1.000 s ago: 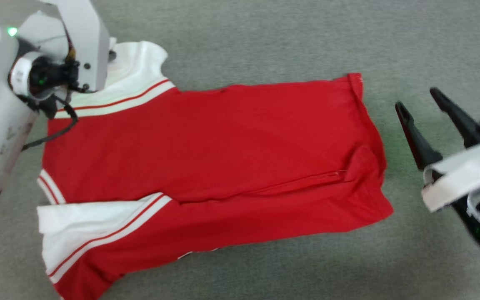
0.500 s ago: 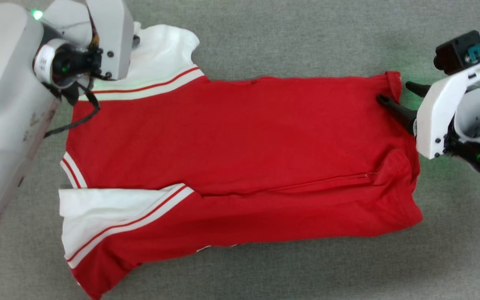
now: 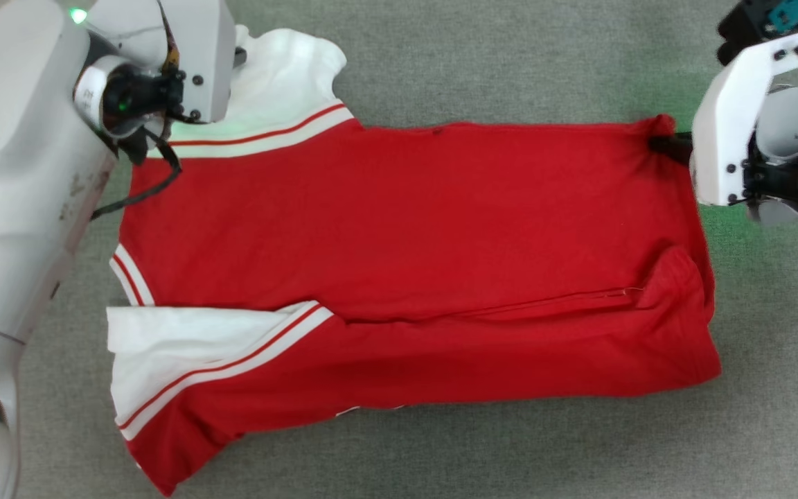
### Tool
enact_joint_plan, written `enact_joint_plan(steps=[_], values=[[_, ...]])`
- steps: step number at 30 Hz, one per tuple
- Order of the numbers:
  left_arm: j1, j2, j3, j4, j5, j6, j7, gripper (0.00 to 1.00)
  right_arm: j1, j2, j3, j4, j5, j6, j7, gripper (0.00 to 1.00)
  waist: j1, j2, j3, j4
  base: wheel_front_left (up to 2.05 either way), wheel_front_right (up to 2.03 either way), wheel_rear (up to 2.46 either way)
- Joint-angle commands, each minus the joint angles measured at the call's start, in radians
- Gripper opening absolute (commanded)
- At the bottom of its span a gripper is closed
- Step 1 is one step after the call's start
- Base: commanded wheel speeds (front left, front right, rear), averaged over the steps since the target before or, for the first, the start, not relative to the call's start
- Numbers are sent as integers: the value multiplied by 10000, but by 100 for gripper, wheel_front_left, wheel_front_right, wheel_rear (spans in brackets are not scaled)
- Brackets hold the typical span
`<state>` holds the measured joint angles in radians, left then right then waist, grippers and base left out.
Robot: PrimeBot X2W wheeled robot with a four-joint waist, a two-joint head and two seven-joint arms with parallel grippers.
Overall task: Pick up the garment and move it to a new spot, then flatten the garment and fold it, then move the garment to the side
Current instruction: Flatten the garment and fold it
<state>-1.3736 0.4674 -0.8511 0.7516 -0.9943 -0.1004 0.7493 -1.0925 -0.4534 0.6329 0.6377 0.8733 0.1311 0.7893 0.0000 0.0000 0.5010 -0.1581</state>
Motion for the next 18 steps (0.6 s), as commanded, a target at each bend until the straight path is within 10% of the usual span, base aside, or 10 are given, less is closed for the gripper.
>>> enact_joint_plan(steps=[1,18], values=[[-130,-35,-6,7,8,-56,-65,0,100,129,135,109,76,-9,31,0,0,0,-41,31,0,0,0],[820,794,117,-1198,-1137,-303,-1225,0,815,-1366,1036,-1537,737,-9,-2203,0,0,0,-1414,507,0,0,0]])
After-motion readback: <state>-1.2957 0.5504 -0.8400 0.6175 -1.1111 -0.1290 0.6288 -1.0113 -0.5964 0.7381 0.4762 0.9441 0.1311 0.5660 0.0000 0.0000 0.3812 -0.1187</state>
